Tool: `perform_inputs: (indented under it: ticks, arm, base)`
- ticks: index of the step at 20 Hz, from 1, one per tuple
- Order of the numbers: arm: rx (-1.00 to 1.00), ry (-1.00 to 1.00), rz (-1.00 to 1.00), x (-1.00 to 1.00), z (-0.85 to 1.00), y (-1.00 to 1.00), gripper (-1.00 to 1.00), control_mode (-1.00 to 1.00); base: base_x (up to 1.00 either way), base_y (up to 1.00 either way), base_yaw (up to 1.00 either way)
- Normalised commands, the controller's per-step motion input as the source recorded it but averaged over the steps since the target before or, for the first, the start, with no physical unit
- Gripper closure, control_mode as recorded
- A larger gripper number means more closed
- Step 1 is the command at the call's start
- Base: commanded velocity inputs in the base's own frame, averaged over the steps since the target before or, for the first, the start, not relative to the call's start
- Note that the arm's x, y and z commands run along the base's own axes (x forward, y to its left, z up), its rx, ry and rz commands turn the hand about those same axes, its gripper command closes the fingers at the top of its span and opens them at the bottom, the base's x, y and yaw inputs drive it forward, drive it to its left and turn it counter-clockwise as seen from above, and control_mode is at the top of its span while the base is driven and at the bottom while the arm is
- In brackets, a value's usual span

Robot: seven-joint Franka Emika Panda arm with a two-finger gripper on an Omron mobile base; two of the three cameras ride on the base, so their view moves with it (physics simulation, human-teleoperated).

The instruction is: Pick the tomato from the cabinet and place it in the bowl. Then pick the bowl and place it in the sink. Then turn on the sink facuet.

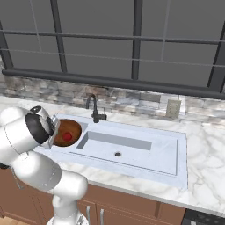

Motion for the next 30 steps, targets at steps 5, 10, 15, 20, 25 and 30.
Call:
perform_inputs:
  ticks: [5, 10, 15, 20, 25, 30]
  arm:
    - [0.03, -0.05, 0.0, -0.39, 0.47, -0.22, -1.0, -1.0]
    - [0.05, -0.03, -0.01, -0.63, 0.96, -0.4, -1.0, -1.0]
    - [0.1, 0.0, -0.08, -0.74, 1.0, -0.55, -1.0, -1.0]
    - [0.22, 0.0, -0.15, -0.81, 0.99, -0.66, -1.0, -1.0]
    - [0.19, -0.01, -0.19, -0.92, 0.65, -0.13, -1.0, -1.0]
    - [0.22, -0.08, -0.19, -0.43, 0.98, -0.44, -1.0, -1.0]
  base:
    - [0.0, 0.0, 0.0]
    - [0.0, 0.0, 0.0]
    - [0.0, 0.0, 0.0]
    - [0.0, 0.0, 0.0]
    - [0.0, 0.0, 0.0]
    - [0.0, 0.0, 0.0]
